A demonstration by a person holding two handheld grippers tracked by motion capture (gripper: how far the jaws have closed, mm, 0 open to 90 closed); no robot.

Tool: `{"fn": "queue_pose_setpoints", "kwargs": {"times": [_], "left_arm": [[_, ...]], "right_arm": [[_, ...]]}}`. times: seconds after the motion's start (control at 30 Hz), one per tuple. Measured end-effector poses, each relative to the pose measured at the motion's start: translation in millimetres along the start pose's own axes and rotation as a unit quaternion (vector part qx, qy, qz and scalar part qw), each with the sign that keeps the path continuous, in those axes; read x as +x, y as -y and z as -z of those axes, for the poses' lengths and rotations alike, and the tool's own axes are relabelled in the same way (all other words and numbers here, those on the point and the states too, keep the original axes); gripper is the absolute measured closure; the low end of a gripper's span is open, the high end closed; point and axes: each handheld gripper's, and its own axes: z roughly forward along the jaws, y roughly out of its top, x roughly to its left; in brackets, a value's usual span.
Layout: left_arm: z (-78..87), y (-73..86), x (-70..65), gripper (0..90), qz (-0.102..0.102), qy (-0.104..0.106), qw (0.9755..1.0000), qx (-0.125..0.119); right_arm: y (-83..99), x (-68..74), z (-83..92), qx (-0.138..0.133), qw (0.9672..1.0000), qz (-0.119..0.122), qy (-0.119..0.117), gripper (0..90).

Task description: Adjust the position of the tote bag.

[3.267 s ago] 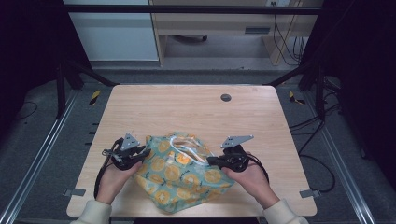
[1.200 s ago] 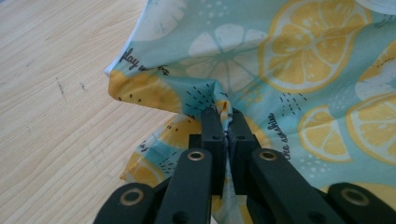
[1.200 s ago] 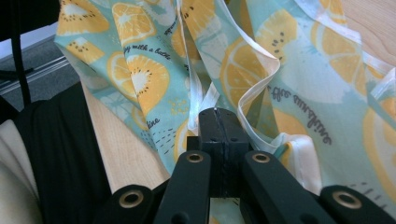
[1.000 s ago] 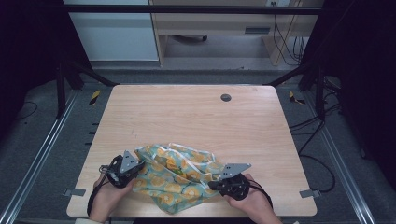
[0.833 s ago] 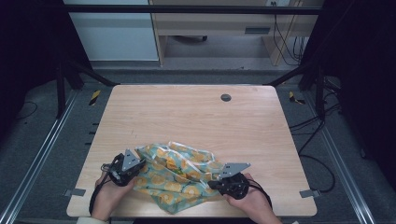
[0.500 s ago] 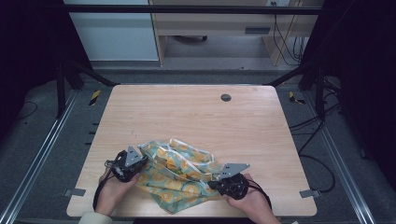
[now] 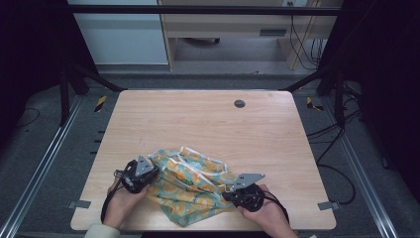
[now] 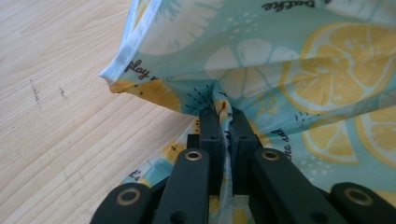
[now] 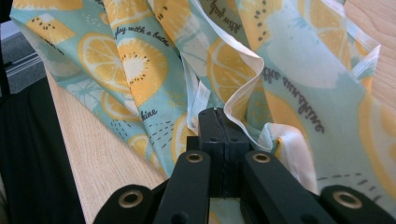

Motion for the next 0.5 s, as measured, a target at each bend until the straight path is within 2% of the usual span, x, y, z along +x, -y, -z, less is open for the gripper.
{"fn": "queue_pose_setpoints", "kwargs": {"times": [0.13, 0.23, 0.3, 0.4, 0.43, 0.5], "left_arm": [[2.0, 0.5, 2.1, 86.3, 0.011, 0.001, 0.9999, -0.006], [5.8, 0.7, 3.9, 79.5, 0.023, -0.005, 0.9996, -0.014], [10.8, 1.9, 5.6, 69.6, 0.04, -0.011, 0.9989, -0.022], [14.4, 3.5, 6.0, 65.9, 0.049, -0.011, 0.9983, -0.029], [17.0, 4.3, 6.7, 61.5, 0.052, -0.01, 0.9982, -0.029], [23.2, 6.2, 7.5, 60.9, 0.057, -0.008, 0.9977, -0.034]], "right_arm": [[0.0, 0.1, 0.8, -0.001, 1.0, -0.002, 0.003, 88.7], [-0.3, 0.7, 3.5, -0.007, 0.9999, 0.0, 0.008, 82.6], [-0.5, 2.3, 9.6, -0.017, 0.9997, -0.007, 0.015, 76.0], [-0.1, 3.1, 13.6, -0.026, 0.9995, -0.009, 0.016, 72.2], [0.7, 4.1, 16.6, -0.029, 0.9994, -0.01, 0.019, 68.1], [1.1, 4.9, 17.7, -0.031, 0.9993, -0.01, 0.017, 65.8]]}}
